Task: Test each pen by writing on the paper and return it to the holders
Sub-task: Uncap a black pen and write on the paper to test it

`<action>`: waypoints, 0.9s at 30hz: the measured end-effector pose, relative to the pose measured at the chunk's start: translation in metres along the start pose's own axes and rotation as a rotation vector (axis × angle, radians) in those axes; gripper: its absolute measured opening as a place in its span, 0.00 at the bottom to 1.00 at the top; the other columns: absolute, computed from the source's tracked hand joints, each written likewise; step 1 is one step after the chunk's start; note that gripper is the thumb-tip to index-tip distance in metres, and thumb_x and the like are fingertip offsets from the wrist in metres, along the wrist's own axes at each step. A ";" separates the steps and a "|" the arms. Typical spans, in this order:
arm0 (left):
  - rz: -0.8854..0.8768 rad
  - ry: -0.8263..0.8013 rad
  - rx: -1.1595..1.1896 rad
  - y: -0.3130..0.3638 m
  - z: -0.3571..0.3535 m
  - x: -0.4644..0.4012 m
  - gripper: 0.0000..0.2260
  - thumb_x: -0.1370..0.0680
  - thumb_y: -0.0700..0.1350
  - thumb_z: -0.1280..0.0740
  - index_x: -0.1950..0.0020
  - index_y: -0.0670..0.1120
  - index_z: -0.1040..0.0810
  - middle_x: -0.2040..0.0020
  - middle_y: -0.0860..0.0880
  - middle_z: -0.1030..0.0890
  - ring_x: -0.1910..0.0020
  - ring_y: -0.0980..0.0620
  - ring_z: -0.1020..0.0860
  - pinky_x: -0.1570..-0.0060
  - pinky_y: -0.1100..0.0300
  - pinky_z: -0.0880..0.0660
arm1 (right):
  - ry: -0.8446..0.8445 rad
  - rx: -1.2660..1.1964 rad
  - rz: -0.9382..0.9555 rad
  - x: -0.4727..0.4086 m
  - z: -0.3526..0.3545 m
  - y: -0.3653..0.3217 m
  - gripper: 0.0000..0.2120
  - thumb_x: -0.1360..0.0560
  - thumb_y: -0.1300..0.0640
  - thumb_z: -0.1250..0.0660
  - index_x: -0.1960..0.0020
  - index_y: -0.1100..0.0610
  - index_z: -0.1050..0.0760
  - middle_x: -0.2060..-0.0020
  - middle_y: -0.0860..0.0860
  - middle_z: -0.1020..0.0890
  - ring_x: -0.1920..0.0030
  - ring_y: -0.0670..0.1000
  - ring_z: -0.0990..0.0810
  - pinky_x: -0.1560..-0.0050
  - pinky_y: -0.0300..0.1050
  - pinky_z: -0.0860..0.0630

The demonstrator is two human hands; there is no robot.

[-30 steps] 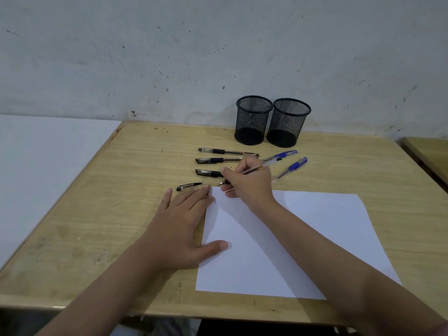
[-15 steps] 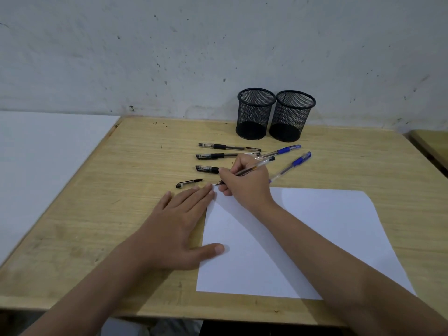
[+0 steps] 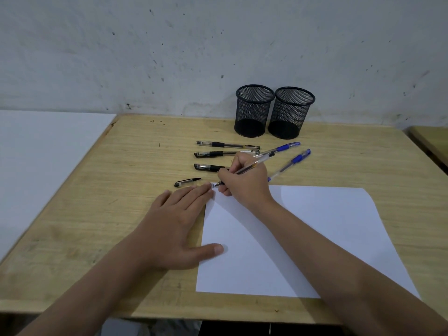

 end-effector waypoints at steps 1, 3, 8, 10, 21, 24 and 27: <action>-0.001 0.003 0.007 0.000 0.000 0.000 0.45 0.34 0.76 0.47 0.24 0.54 0.51 0.24 0.61 0.51 0.27 0.60 0.50 0.30 0.49 0.50 | 0.003 0.000 0.002 0.000 -0.001 0.000 0.14 0.31 0.71 0.33 0.68 0.61 0.35 0.76 0.58 0.29 0.76 0.54 0.20 0.76 0.43 0.25; 0.001 0.004 0.006 0.000 0.000 0.000 0.45 0.34 0.77 0.47 0.24 0.54 0.51 0.24 0.61 0.51 0.27 0.61 0.51 0.30 0.49 0.50 | 0.021 -0.010 -0.004 0.000 -0.001 0.001 0.15 0.31 0.71 0.33 0.69 0.59 0.35 0.77 0.57 0.29 0.76 0.55 0.20 0.75 0.43 0.25; 0.006 -0.004 -0.007 -0.001 -0.001 -0.001 0.45 0.35 0.77 0.49 0.24 0.55 0.53 0.24 0.62 0.52 0.27 0.61 0.52 0.29 0.49 0.51 | 0.030 -0.017 -0.008 -0.002 0.000 0.002 0.17 0.32 0.71 0.33 0.71 0.57 0.37 0.79 0.56 0.29 0.77 0.55 0.21 0.75 0.43 0.24; 0.007 -0.007 -0.006 -0.001 -0.001 -0.001 0.45 0.35 0.77 0.49 0.24 0.55 0.53 0.24 0.62 0.52 0.27 0.61 0.52 0.29 0.49 0.51 | 0.039 -0.017 -0.011 -0.002 0.000 0.002 0.17 0.32 0.71 0.33 0.71 0.57 0.37 0.78 0.57 0.28 0.76 0.56 0.21 0.75 0.43 0.24; 0.009 -0.013 0.012 -0.003 -0.002 0.001 0.45 0.35 0.77 0.49 0.25 0.57 0.55 0.25 0.63 0.54 0.28 0.64 0.55 0.28 0.50 0.53 | 0.081 0.006 -0.003 0.000 0.001 0.001 0.17 0.32 0.70 0.33 0.71 0.56 0.37 0.78 0.57 0.29 0.77 0.54 0.21 0.76 0.40 0.27; 0.000 0.002 0.023 -0.002 -0.003 0.001 0.45 0.35 0.77 0.49 0.25 0.56 0.54 0.25 0.63 0.54 0.29 0.65 0.55 0.29 0.50 0.53 | 0.097 0.002 0.002 0.001 0.002 0.001 0.17 0.32 0.70 0.33 0.71 0.57 0.37 0.77 0.59 0.28 0.76 0.56 0.21 0.76 0.40 0.27; -0.022 0.011 0.038 -0.003 0.000 -0.001 0.45 0.36 0.77 0.47 0.25 0.55 0.51 0.25 0.63 0.51 0.29 0.64 0.52 0.30 0.52 0.51 | 0.161 -0.038 -0.018 0.002 0.006 0.000 0.13 0.31 0.68 0.33 0.68 0.59 0.35 0.74 0.64 0.25 0.76 0.54 0.19 0.76 0.42 0.25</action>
Point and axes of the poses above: each hand's wrist, its own x-axis away from the middle knuckle, its own z-axis out of the back of the hand, y = z × x, the point moved 1 cm from there along -x, towards the middle knuckle
